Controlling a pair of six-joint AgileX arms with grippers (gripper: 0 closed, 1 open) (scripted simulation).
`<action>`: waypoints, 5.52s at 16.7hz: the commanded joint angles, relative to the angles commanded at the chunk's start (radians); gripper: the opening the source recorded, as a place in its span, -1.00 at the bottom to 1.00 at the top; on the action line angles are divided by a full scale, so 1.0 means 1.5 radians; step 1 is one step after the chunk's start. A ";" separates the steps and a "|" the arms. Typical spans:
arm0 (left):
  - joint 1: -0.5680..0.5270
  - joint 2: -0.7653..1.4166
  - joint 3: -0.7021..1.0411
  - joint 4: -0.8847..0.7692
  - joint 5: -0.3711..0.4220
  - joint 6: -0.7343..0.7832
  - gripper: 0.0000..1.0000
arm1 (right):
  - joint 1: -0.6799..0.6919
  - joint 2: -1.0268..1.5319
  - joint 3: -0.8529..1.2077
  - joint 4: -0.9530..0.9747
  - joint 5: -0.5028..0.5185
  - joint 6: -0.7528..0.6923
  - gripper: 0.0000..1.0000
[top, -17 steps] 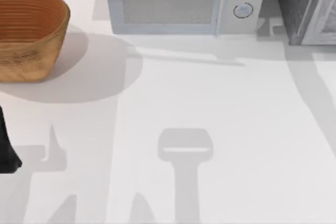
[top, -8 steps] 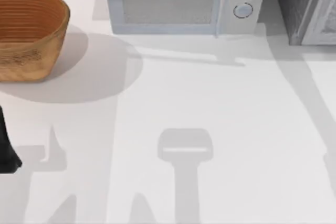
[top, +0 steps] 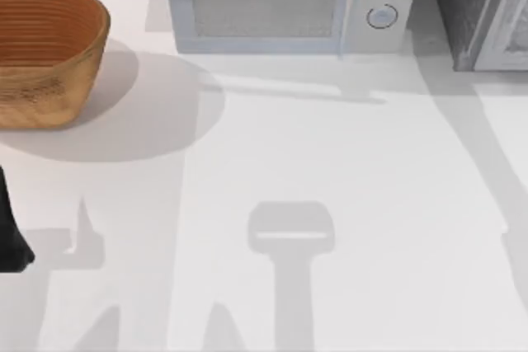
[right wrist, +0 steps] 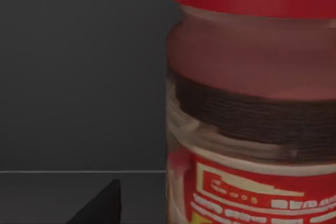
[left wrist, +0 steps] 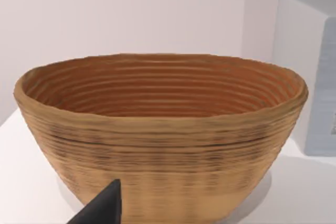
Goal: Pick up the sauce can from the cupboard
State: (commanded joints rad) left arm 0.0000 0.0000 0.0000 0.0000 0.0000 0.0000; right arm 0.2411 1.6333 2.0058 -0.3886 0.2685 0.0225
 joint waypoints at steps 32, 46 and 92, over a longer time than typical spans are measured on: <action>0.000 0.000 0.000 0.000 0.000 0.000 1.00 | -0.024 0.145 0.178 -0.028 -0.022 -0.001 -1.00; 0.000 0.000 0.000 0.000 0.000 0.000 1.00 | 0.098 -0.117 0.102 -0.211 0.095 0.002 -1.00; 0.000 0.000 0.000 0.000 0.000 0.000 1.00 | -0.136 -1.030 -1.325 0.296 -0.183 -0.010 -1.00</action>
State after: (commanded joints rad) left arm 0.0000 0.0000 0.0000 0.0000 0.0000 0.0000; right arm 0.0369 0.0884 0.0177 0.0548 -0.0065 0.0070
